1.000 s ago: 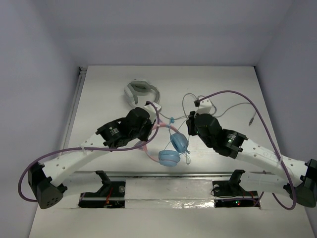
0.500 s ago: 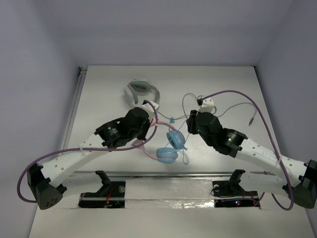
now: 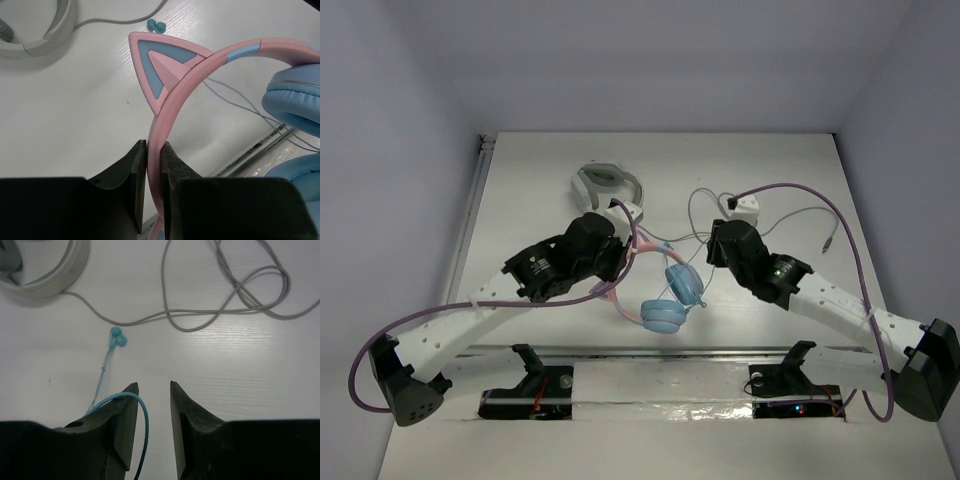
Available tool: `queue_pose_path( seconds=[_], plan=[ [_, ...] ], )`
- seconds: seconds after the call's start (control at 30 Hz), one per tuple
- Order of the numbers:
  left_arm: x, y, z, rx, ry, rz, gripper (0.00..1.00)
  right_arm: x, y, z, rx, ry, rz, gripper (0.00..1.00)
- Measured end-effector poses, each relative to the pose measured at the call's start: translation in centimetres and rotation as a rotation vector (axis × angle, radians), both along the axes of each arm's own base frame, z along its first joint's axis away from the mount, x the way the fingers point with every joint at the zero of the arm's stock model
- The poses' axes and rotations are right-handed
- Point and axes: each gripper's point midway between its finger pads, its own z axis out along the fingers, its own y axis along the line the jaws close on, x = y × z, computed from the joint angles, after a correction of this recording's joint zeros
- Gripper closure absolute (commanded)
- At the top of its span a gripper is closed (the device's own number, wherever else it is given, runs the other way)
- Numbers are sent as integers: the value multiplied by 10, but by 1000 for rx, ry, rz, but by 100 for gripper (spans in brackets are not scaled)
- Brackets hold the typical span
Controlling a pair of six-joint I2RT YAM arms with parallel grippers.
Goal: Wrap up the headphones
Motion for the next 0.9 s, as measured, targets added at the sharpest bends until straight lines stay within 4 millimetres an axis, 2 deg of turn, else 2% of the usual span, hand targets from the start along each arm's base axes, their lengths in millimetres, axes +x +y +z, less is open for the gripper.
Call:
queue_pose_path(
  seconds=[0.23, 0.37, 0.47, 0.57, 0.7, 0.8, 0.9],
  plan=[
    [5, 5, 1, 12, -16, 32, 100, 13, -18, -9, -12, 20, -64, 59],
    [10, 9, 9, 8, -48, 69, 100, 20, -23, -15, -13, 32, -90, 56],
    [8, 11, 24, -34, -72, 72, 100, 26, -30, -22, -17, 51, -118, 56],
    [7, 7, 51, -98, -103, 63, 100, 32, -38, -29, -21, 70, -146, 57],
    [10, 6, 83, -162, -147, 72, 100, 43, -44, -27, 17, 66, -167, 57],
    [12, 8, 85, -162, -155, 85, 100, 52, -51, -21, 52, 51, -183, 57],
    [9, 5, 85, -172, -140, 66, 100, 56, -45, -16, 82, 41, -154, 57]
  ],
)
